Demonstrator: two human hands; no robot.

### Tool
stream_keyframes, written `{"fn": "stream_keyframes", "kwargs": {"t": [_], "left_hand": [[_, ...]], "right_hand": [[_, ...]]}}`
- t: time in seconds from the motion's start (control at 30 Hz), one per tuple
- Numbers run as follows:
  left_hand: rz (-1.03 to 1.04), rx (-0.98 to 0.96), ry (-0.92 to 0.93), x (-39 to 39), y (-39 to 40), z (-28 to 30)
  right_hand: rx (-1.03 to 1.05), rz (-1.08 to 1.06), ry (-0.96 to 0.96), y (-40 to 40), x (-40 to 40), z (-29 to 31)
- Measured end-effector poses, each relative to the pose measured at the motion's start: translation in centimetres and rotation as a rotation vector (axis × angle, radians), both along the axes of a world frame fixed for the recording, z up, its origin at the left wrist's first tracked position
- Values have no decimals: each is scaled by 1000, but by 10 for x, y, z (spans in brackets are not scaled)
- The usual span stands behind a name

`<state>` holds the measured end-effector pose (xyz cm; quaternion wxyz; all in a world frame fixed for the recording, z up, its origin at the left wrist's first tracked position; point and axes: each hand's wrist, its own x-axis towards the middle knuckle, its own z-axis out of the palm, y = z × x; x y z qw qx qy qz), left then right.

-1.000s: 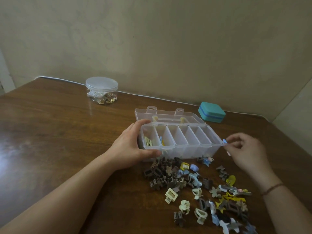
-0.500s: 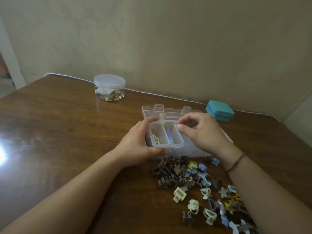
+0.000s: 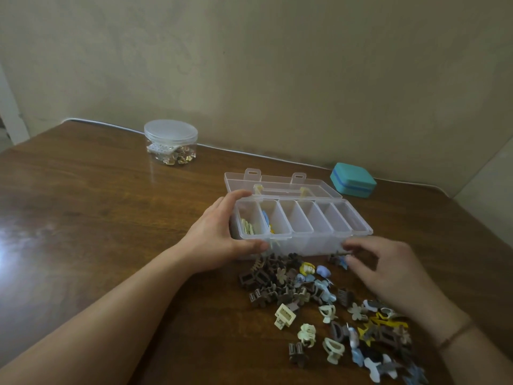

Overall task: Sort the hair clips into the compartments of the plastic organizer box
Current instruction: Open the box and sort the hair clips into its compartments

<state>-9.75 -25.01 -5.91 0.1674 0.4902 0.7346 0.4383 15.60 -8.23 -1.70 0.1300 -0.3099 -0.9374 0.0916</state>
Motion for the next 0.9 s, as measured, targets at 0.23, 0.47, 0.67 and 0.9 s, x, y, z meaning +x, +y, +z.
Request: {"fn": "stream_keyframes", "kwargs": {"t": [0.23,0.47,0.67,0.9], "left_hand": [[1,-9,-9,0,-1,0],[2,-6,4,0,0,0],[0,-6,8,0,0,1],[-4,-8,7,-1,0,-1]], "right_hand": [[-10,35,-143,4,-3,-10],[-127,93,-140,6,1,-8],[-97,130,-187,8,2,-7],[-110,171,-145,6,5,-7]]}}
